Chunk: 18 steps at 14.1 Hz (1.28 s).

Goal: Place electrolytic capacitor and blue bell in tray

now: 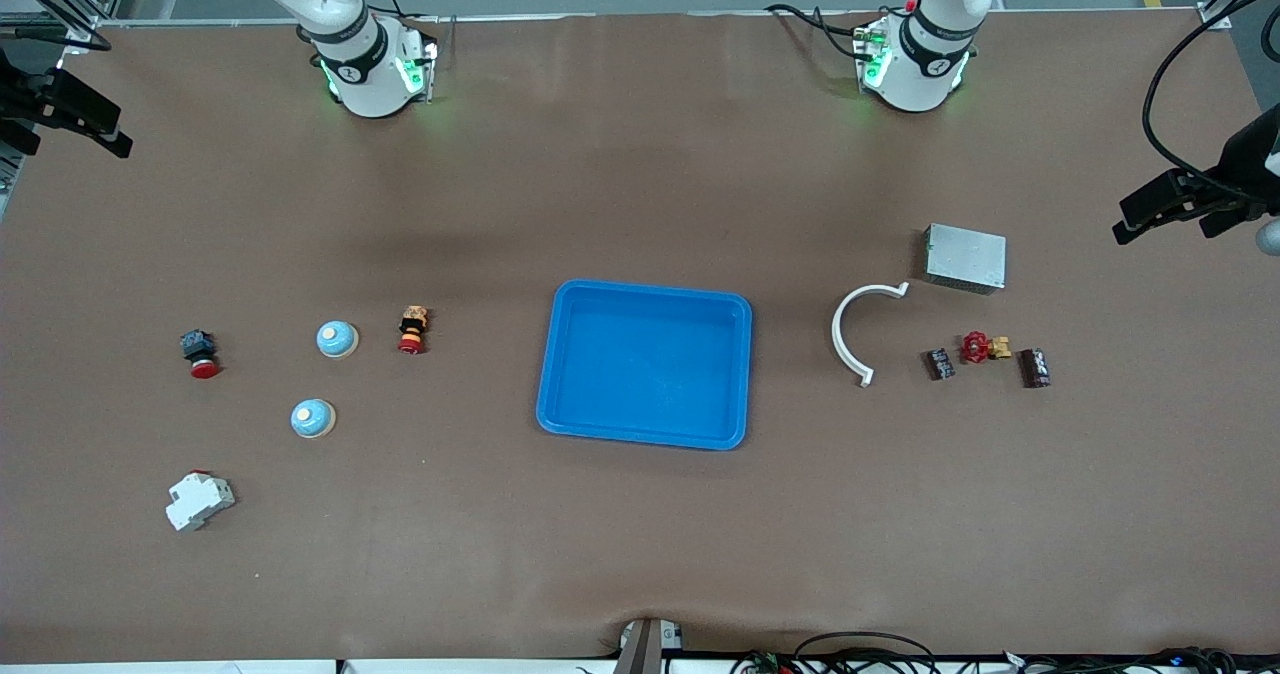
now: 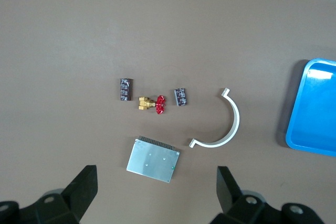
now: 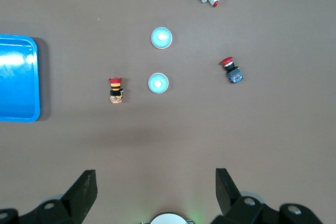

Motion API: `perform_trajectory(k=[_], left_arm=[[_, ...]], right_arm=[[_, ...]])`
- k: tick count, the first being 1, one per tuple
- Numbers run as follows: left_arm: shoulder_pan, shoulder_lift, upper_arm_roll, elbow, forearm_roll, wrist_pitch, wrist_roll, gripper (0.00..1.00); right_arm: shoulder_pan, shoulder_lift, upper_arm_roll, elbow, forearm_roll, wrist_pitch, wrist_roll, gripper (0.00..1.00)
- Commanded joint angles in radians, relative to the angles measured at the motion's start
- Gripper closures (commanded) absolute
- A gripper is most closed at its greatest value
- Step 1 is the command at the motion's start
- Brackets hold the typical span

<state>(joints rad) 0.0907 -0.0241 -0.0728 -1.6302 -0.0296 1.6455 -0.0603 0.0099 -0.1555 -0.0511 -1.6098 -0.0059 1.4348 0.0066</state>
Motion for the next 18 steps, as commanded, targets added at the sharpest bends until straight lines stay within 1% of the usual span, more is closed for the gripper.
perform_trajectory(k=[1,8,13,16,18], left_arm=[[0.003,0.007,-0.004,0.02,0.013,-0.021,0.008,0.0],[0.006,0.009,-0.004,0.023,0.01,-0.023,0.007,0.0],[0.015,0.018,0.014,0.023,0.011,-0.021,-0.007,0.0],[0.066,0.021,0.014,0.023,-0.019,-0.021,-0.01,0.0],[0.101,0.042,0.014,0.024,-0.042,-0.02,-0.05,0.0]], right_arm=[[-0.008,-0.01,0.004,0.007,-0.002,-0.008,-0.005,0.0],[-0.002,-0.009,0.007,0.01,0.003,-0.008,0.004,0.0],[-0.001,-0.009,0.008,0.01,0.004,-0.005,0.007,0.0],[-0.001,-0.009,0.008,0.01,0.004,-0.004,0.006,0.0],[-0.002,-0.009,0.008,0.01,0.004,-0.002,0.004,0.0]])
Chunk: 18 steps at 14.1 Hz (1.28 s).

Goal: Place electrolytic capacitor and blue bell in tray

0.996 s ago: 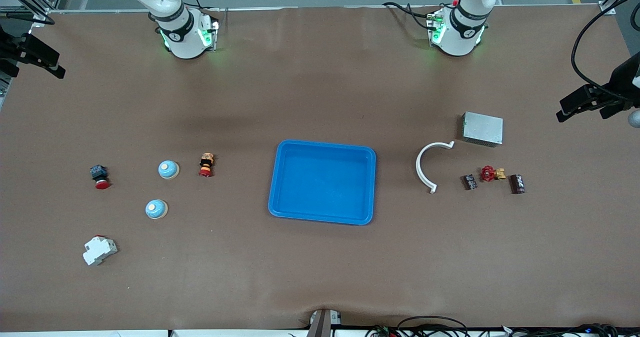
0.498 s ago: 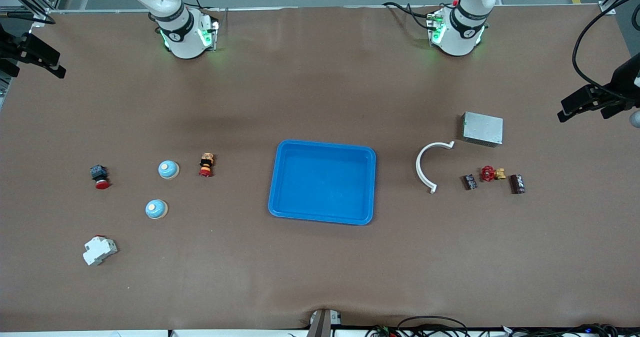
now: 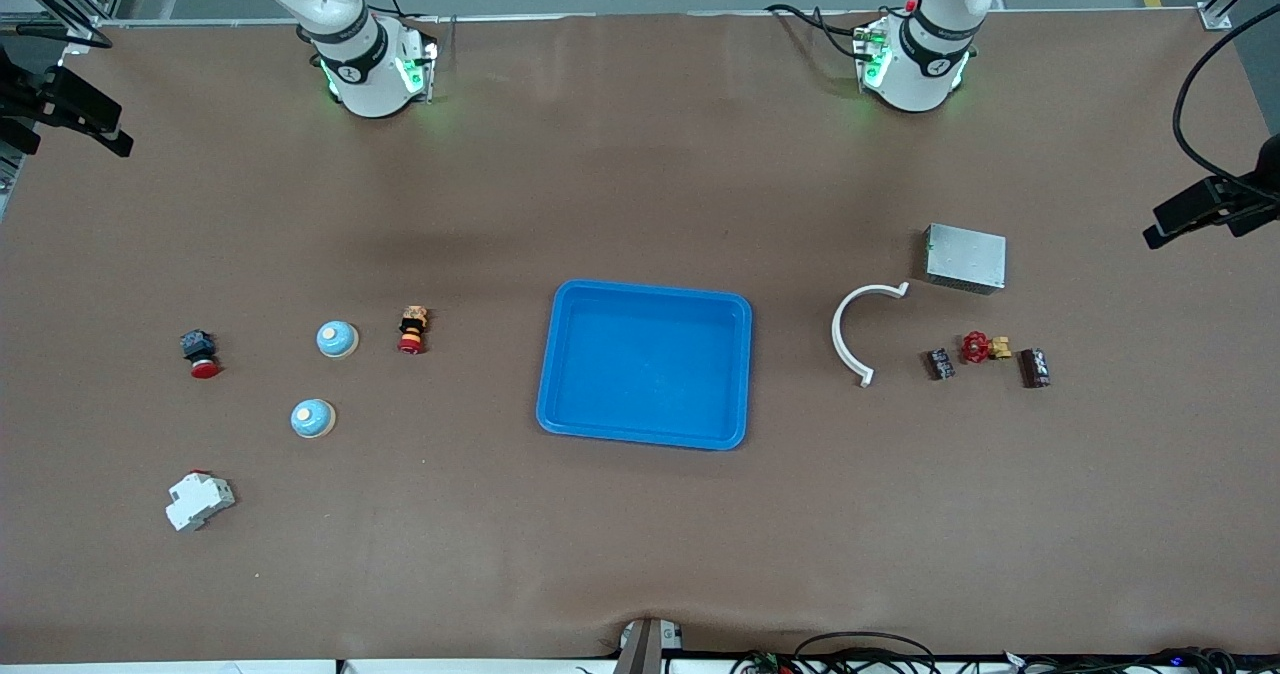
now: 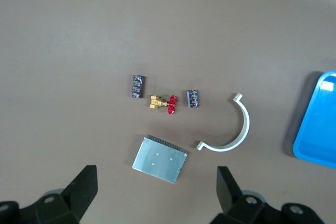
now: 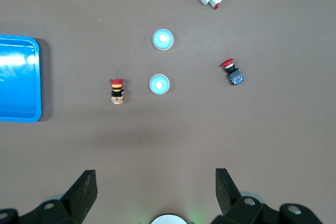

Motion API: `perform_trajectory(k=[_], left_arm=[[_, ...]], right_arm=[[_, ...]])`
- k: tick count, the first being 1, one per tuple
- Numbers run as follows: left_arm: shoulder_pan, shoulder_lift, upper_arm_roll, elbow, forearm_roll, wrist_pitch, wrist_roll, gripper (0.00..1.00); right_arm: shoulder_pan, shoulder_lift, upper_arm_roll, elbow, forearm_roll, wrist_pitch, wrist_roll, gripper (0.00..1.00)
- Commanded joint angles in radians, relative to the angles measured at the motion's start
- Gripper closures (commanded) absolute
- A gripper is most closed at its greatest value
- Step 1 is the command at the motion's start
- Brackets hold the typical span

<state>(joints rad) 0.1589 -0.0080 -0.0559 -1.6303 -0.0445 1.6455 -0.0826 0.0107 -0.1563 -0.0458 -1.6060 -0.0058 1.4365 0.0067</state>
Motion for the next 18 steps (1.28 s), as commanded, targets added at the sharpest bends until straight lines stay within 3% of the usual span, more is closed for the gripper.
perform_trajectory(k=[1,7,18], left_arm=[[0.053,0.029,-0.002,0.021,-0.032,-0.021,-0.028,0.0],[0.09,0.069,-0.002,-0.046,-0.044,-0.019,-0.014,0.0],[0.133,0.184,-0.005,-0.037,-0.012,0.02,0.006,0.0]], right_arm=[[-0.003,-0.008,0.003,0.006,0.004,-0.004,0.004,0.0],[-0.005,-0.008,0.003,0.001,0.004,-0.002,0.004,0.0],[-0.002,-0.006,0.003,-0.009,0.006,-0.001,-0.002,0.0]])
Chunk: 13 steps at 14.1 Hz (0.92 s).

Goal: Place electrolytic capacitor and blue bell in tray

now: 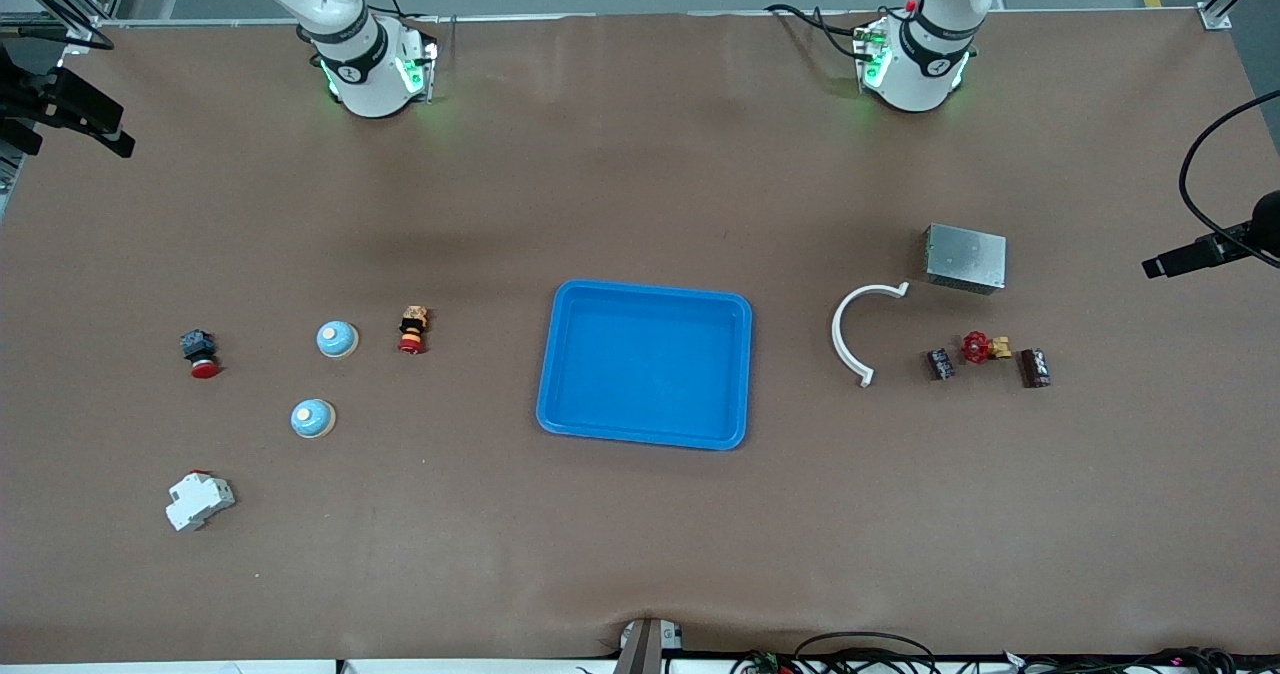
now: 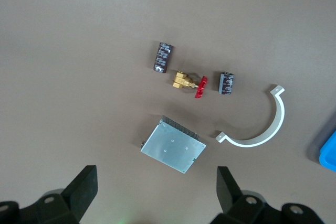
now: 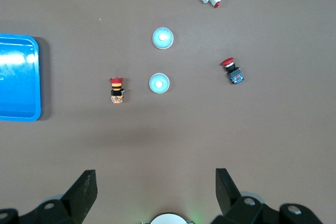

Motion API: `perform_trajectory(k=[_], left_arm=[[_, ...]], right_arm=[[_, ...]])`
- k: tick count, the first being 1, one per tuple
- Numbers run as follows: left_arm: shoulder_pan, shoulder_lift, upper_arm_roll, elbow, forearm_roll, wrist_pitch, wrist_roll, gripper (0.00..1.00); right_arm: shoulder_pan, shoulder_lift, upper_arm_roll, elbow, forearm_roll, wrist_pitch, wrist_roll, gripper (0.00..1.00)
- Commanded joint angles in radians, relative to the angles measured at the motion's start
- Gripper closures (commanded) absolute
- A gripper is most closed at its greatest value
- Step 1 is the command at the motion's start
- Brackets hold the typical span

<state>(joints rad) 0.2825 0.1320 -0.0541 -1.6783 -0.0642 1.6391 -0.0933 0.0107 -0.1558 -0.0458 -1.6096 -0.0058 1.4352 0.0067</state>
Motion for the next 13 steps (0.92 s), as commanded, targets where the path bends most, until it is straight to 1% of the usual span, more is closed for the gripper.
perform_trajectory(k=[1,3,6,8,11,13], left_arm=[[0.006,0.058,-0.01,0.0,0.015,0.05,0.017,0.0],[0.003,0.093,-0.016,-0.029,0.02,0.097,0.023,0.0],[-0.008,0.106,-0.024,-0.135,0.059,0.252,0.024,0.0],[-0.017,0.147,-0.024,-0.149,0.075,0.301,0.038,0.0],[-0.037,0.179,-0.027,-0.15,0.164,0.326,0.058,0.0],[-0.039,0.204,-0.027,-0.155,0.168,0.375,0.076,0.0]], right_arm=[[-0.001,-0.007,0.003,-0.006,0.006,0.002,-0.002,0.0],[-0.001,-0.007,0.003,-0.019,0.006,0.007,-0.002,0.0],[-0.001,-0.008,0.003,-0.046,0.006,0.019,-0.002,0.0],[0.0,-0.008,0.003,-0.062,0.007,0.03,-0.002,0.0],[-0.001,-0.01,0.003,-0.136,0.007,0.085,-0.002,0.0],[-0.001,-0.011,0.003,-0.147,0.007,0.088,-0.002,0.0]])
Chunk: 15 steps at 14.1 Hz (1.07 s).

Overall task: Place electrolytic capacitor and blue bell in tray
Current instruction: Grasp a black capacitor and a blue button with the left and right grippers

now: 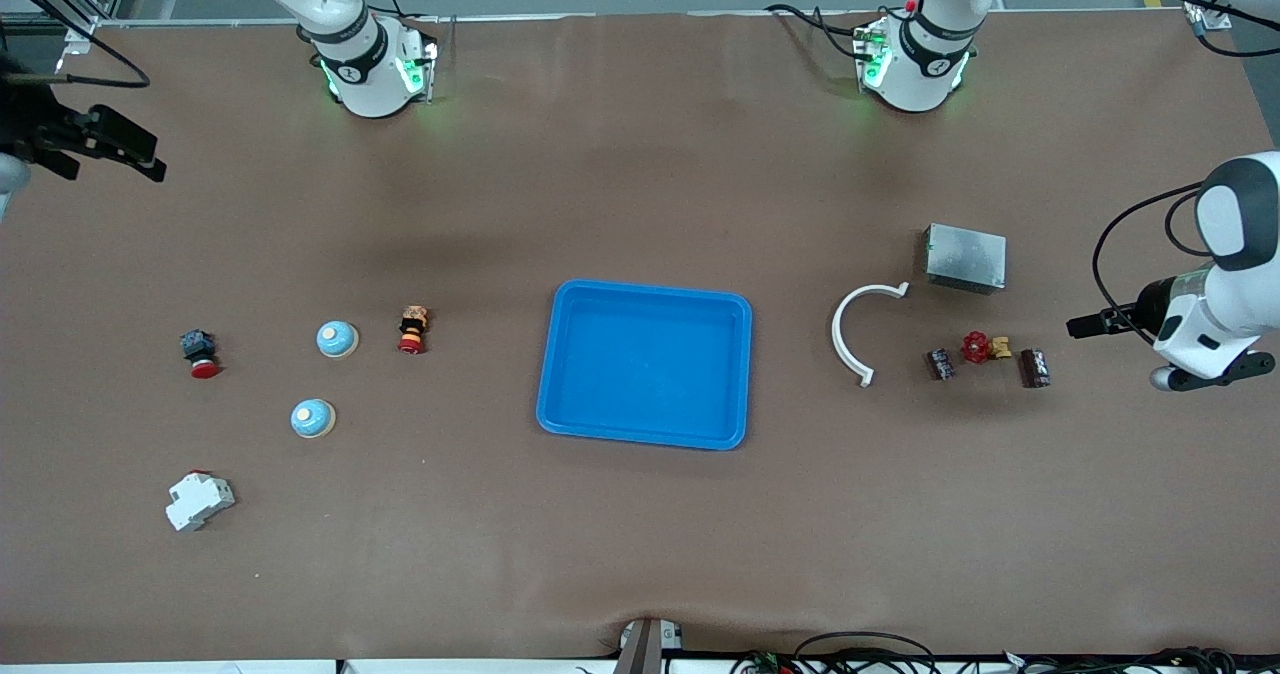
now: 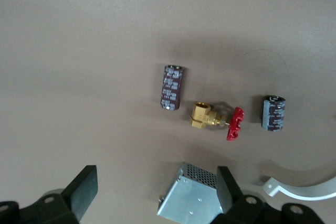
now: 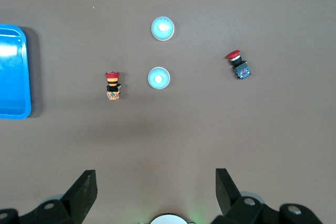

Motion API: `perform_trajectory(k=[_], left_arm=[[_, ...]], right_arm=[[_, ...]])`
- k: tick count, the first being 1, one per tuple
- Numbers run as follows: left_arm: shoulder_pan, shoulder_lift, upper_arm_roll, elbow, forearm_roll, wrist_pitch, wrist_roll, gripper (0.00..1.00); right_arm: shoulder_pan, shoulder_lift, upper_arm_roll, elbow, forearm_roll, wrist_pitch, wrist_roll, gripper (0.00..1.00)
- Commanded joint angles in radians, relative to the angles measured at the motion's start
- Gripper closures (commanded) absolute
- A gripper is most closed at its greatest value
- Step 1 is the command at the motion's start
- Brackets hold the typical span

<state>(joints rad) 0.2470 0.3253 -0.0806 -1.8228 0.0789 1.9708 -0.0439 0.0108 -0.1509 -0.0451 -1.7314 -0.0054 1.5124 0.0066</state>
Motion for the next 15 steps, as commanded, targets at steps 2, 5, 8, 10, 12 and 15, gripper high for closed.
perform_trajectory(k=[2,5,8,10,12,15], left_arm=[[-0.006,0.021,-0.001,-0.047,0.035,0.133,0.025,0.0],[-0.003,0.06,-0.004,-0.081,0.038,0.227,0.025,0.0],[0.0,0.106,-0.011,-0.081,0.03,0.275,0.022,0.0],[0.006,0.123,-0.014,-0.079,0.021,0.281,0.018,0.0],[0.006,0.144,-0.014,-0.075,0.021,0.289,0.013,0.0],[0.011,0.178,-0.014,-0.079,0.021,0.355,0.006,0.0]], right_arm=[[-0.005,-0.019,0.002,-0.06,0.007,0.028,-0.001,0.0],[-0.012,-0.016,-0.001,-0.117,0.007,0.084,0.009,0.0],[-0.014,-0.016,-0.001,-0.221,0.007,0.205,0.009,0.0],[-0.015,-0.009,-0.001,-0.27,0.007,0.27,0.009,0.0],[-0.015,0.02,-0.001,-0.319,0.008,0.346,0.01,0.0],[-0.006,0.123,-0.001,-0.32,0.008,0.411,0.01,0.0]])
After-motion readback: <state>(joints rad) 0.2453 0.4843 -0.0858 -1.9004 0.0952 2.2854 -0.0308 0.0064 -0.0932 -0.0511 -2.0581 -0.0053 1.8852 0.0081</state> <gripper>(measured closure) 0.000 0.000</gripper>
